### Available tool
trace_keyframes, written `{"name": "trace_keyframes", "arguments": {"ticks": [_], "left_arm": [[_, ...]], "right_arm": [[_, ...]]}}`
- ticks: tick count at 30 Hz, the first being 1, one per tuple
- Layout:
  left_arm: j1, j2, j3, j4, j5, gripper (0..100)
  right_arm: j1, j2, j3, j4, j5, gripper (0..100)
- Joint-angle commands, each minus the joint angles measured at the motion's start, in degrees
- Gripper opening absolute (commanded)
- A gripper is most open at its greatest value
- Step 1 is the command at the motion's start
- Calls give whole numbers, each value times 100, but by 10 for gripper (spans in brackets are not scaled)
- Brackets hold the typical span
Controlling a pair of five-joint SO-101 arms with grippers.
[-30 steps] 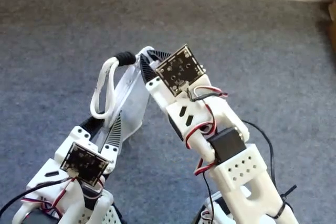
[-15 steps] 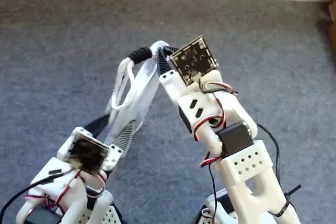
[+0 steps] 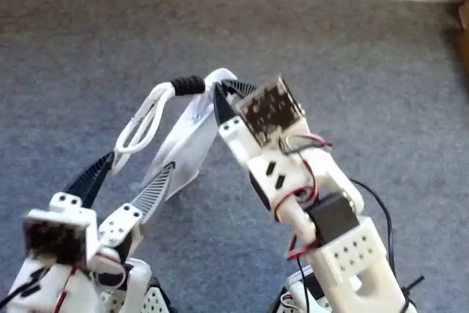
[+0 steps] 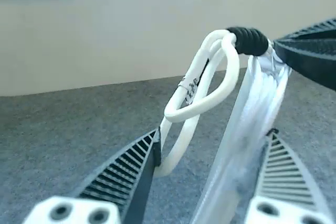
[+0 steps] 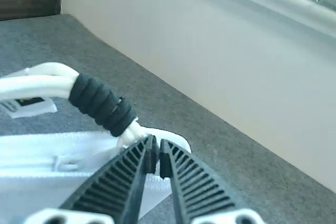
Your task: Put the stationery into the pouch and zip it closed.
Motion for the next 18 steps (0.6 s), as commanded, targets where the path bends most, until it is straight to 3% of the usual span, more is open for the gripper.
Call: {"name": "trace_keyframes", "arguments": {"ticks": [1, 5, 13, 18], "left_arm": [[-303, -48, -620, 105, 264, 288], [-725, -48, -391, 62, 325, 289], [-769, -48, -268, -378, 1222, 338], [-734, -57, -505, -185, 774, 337]], "right_arm": [[-224, -558, 215, 48, -18, 5], [-505, -892, 356, 198, -9, 5], [-1007, -927, 391, 400, -9, 5], [-1015, -945, 382, 444, -9, 5]]}}
